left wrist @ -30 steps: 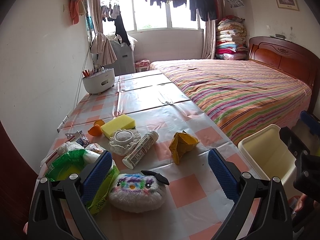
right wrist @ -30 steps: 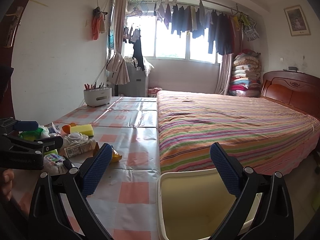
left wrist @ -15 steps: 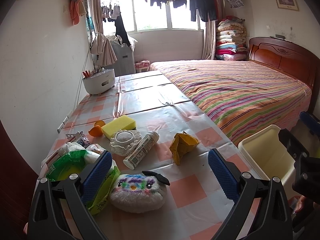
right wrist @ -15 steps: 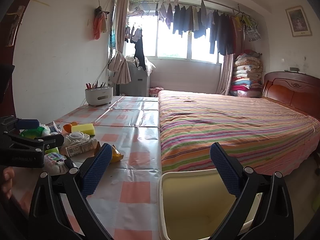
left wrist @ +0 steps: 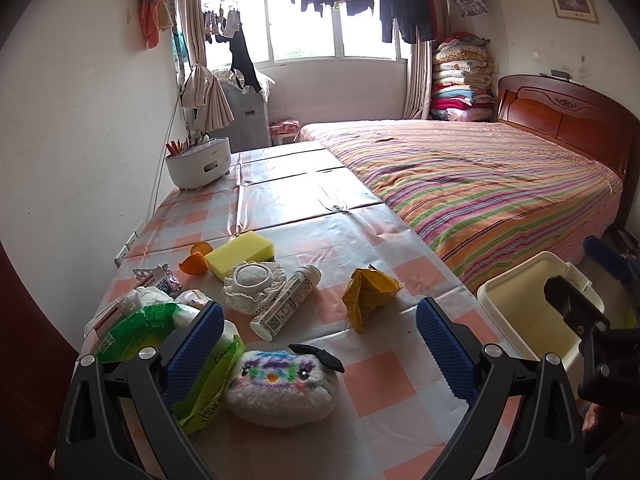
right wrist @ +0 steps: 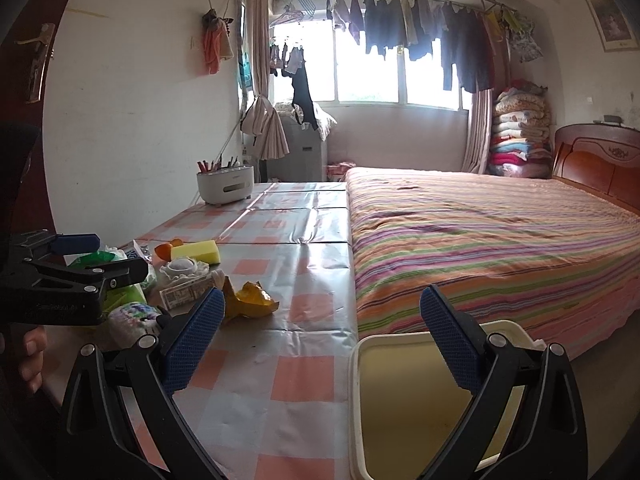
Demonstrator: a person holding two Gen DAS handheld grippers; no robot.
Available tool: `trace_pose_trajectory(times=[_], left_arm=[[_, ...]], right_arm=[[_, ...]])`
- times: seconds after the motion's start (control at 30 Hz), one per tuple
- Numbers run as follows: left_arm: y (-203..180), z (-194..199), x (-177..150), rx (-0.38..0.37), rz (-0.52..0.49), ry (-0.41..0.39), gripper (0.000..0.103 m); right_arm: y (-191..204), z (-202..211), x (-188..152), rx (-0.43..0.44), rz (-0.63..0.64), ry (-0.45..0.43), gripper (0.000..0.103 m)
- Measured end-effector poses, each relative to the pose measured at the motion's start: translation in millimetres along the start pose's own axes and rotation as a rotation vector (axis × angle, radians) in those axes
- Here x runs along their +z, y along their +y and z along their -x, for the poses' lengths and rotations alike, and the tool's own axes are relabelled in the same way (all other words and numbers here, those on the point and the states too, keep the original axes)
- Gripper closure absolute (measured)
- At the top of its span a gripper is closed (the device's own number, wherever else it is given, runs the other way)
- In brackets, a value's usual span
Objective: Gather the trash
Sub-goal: 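Grasp the yellow crumpled wrapper with the right tool while the left tool grasps the green plastic packet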
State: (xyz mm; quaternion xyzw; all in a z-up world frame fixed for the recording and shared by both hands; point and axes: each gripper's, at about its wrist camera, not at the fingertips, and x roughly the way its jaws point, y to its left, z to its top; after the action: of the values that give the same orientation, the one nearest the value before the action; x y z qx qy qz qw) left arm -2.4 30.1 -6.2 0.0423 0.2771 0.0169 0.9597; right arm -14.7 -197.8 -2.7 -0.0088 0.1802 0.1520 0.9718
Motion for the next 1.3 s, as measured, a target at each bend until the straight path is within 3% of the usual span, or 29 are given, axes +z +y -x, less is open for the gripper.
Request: trace_pose_trajectory(times=[0.23, 0.4, 0.57, 0.8, 1.23, 1.27, 1.3], left_arm=[[26, 8, 9, 0.051, 0.006, -0.033, 0.009], [64, 18, 17, 0.139, 0.019, -0.095, 0.009], [99, 21, 22, 0.171, 0.072, -0.096, 0.009], [126, 18, 19, 0.134, 0.135, -0.059, 0.009], [173, 16, 3, 0.125, 0.231, 0.015, 0.009], [176, 16, 2, 0.121, 0.236, 0.019, 0.009], [180, 16, 0, 0.115, 0.242, 0.024, 0.009]], right_arm=[[5, -9, 4, 0.059, 0.018, 0.02, 0.006], [25, -28, 9, 0.148, 0.097, 0.053, 0.006], [52, -53, 12, 0.232, 0.192, 0.1, 0.006], [77, -110, 11, 0.246, 0.222, 0.235, 0.006], [85, -205, 5, 0.18, 0.173, 0.481, 0.007], [84, -211, 3, 0.179, 0.169, 0.501, 0.009], [83, -214, 1, 0.189, 0.161, 0.515, 0.017]])
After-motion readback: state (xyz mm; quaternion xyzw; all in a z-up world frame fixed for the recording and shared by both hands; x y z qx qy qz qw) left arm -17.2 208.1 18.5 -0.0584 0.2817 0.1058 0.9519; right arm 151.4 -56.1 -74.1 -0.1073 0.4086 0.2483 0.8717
